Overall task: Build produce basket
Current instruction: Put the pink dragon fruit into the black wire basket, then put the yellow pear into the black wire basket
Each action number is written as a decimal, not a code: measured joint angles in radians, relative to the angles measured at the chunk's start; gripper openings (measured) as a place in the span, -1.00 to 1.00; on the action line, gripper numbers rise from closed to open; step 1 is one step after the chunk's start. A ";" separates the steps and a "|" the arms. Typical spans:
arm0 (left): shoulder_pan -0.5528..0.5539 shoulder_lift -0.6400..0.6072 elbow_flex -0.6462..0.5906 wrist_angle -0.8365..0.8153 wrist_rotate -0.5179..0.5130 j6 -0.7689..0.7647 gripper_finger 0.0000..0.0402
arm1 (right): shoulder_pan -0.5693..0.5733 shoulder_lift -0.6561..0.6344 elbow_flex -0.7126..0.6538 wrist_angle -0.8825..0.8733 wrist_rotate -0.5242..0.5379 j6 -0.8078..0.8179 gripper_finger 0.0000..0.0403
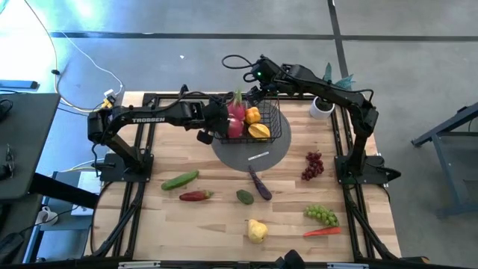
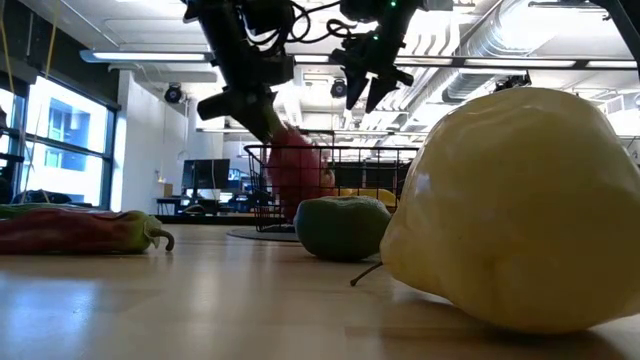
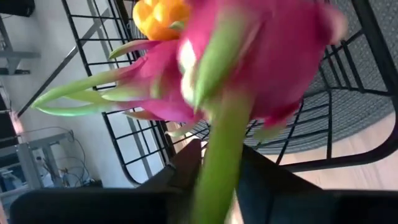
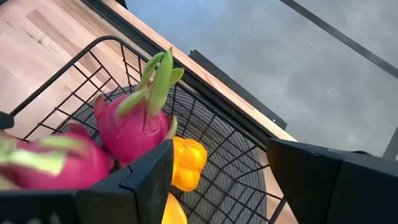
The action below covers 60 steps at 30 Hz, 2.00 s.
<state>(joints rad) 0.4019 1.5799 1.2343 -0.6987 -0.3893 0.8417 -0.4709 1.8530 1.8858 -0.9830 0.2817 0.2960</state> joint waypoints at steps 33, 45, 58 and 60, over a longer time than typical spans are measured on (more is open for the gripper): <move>-0.029 -0.091 0.000 -0.110 -0.251 -0.253 -0.14 | 0.135 -0.051 0.000 -0.193 -0.210 0.261 0.19; -0.030 -0.238 0.000 -0.121 -0.165 -0.381 -0.14 | 0.283 -0.051 -0.002 -0.293 -0.207 0.306 0.19; -0.029 -0.283 -0.001 -0.294 0.098 -0.535 -0.14 | 0.421 -0.050 -0.003 -0.374 -0.335 0.467 0.19; -0.029 -0.283 -0.001 -0.295 0.143 -0.552 -0.14 | 0.444 -0.050 -0.003 -0.382 -0.335 0.487 0.19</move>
<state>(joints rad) 0.3725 1.2968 1.2335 -0.9939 -0.2459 0.2901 -0.0265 1.8027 1.8824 -1.3652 -0.0536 0.7828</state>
